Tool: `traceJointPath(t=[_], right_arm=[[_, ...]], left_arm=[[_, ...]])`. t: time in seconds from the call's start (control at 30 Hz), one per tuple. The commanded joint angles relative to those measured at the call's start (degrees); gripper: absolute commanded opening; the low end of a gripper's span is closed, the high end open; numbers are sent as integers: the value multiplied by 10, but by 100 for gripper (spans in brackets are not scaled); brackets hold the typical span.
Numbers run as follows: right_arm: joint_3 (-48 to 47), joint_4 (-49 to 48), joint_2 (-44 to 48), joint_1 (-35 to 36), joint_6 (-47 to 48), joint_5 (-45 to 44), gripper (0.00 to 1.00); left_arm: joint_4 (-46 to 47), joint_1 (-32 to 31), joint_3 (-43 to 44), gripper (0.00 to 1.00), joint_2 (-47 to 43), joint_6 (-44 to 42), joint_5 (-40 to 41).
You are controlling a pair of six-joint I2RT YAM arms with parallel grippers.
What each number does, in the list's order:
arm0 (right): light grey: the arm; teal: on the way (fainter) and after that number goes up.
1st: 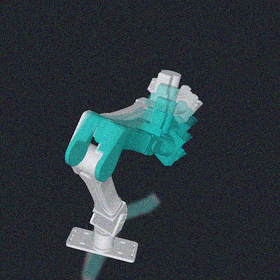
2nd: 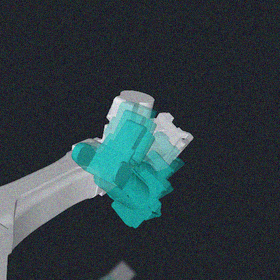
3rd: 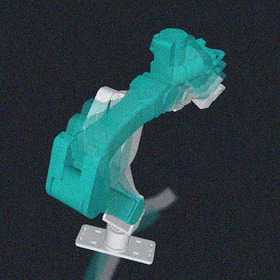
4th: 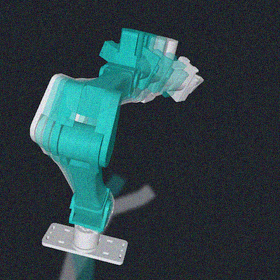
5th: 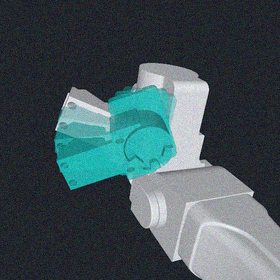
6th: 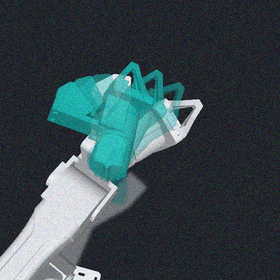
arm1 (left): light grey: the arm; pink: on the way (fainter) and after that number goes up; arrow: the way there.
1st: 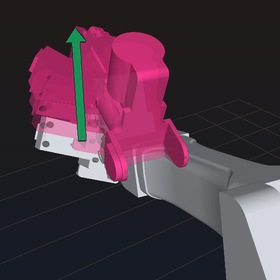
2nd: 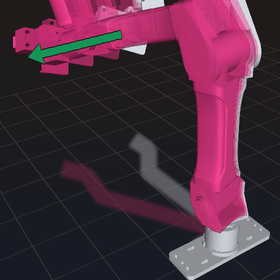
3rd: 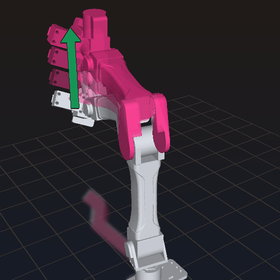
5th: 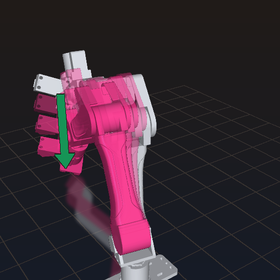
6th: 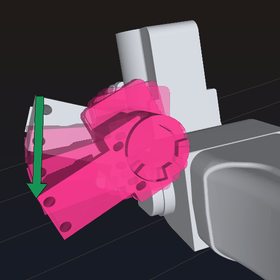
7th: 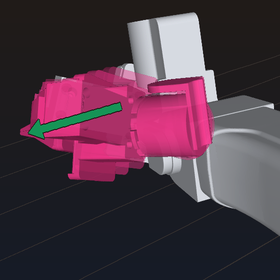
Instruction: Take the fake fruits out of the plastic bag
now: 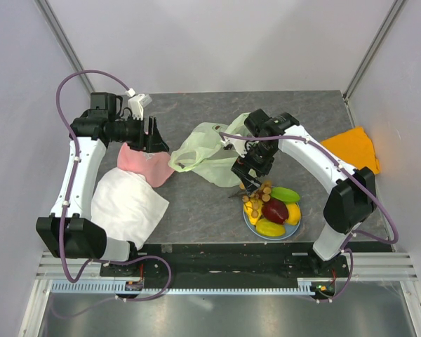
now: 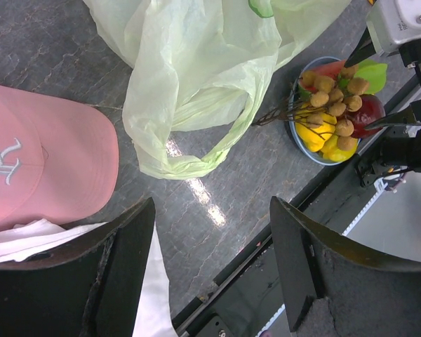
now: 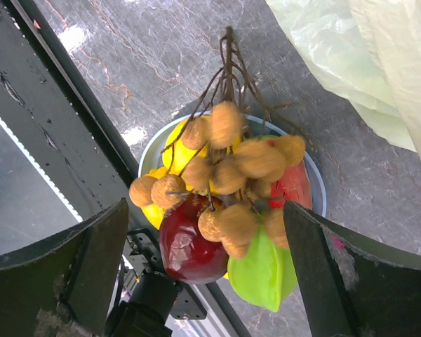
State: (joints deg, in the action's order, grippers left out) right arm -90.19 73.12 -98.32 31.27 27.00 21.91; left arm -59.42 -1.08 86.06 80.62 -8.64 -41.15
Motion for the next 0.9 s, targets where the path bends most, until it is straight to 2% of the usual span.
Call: traceJointPath(t=[0.0, 0.27, 0.37, 0.47, 0.87], right_arm=[[-19, -2, 5, 0, 0, -7, 98], [-24, -2, 9, -1, 14, -6, 98], [-22, -4, 18, 0, 23, 1, 98], [-14, -17, 23, 3, 28, -8, 98], [-4, -75, -43, 24, 57, -64, 98]], left_arm=[[20, -1, 6, 73, -5, -16, -25], [22, -1, 0, 71, -7, -19, -25], [32, -1, -8, 71, -42, -46, -43], [70, -1, -35, 72, -84, -55, -24], [82, -1, -71, 72, -119, -30, -32]])
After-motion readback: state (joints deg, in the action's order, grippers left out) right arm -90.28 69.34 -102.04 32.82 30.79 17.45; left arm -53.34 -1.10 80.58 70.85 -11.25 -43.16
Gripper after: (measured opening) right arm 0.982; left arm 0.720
